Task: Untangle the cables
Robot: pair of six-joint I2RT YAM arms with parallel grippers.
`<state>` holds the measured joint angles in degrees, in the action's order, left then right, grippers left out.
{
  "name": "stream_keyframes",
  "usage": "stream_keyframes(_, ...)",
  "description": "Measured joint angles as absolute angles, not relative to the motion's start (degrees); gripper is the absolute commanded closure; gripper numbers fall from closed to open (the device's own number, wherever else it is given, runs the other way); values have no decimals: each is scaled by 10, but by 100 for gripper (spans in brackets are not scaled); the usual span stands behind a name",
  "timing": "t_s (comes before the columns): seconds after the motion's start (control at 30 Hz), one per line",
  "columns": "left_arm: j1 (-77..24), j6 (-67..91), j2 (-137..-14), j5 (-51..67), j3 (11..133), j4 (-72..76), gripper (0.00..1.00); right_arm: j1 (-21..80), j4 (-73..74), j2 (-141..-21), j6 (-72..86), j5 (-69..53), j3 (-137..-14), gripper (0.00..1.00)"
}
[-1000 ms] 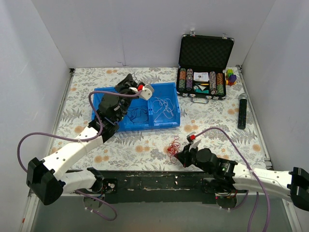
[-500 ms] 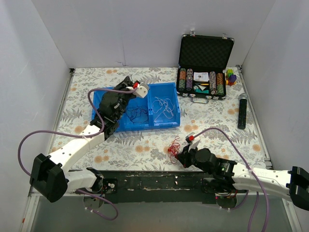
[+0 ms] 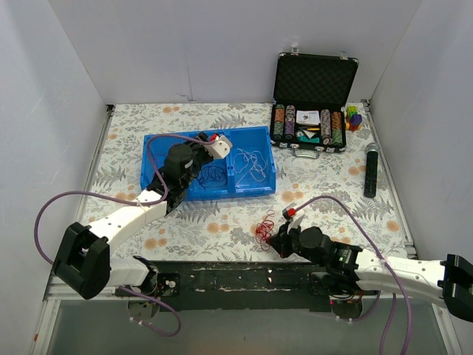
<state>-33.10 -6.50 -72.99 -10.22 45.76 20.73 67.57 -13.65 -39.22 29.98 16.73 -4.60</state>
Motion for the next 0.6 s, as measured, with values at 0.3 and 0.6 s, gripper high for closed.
stream_keyframes(0.3, -331, -6, -714, -9, 515, 86, 2, 676, -153, -395, 283, 126, -46, 99)
stream_keyframes(0.6, -382, 74, -632, 222, 556, -59, 10, 677, -171, -397, 280, 106, -42, 99)
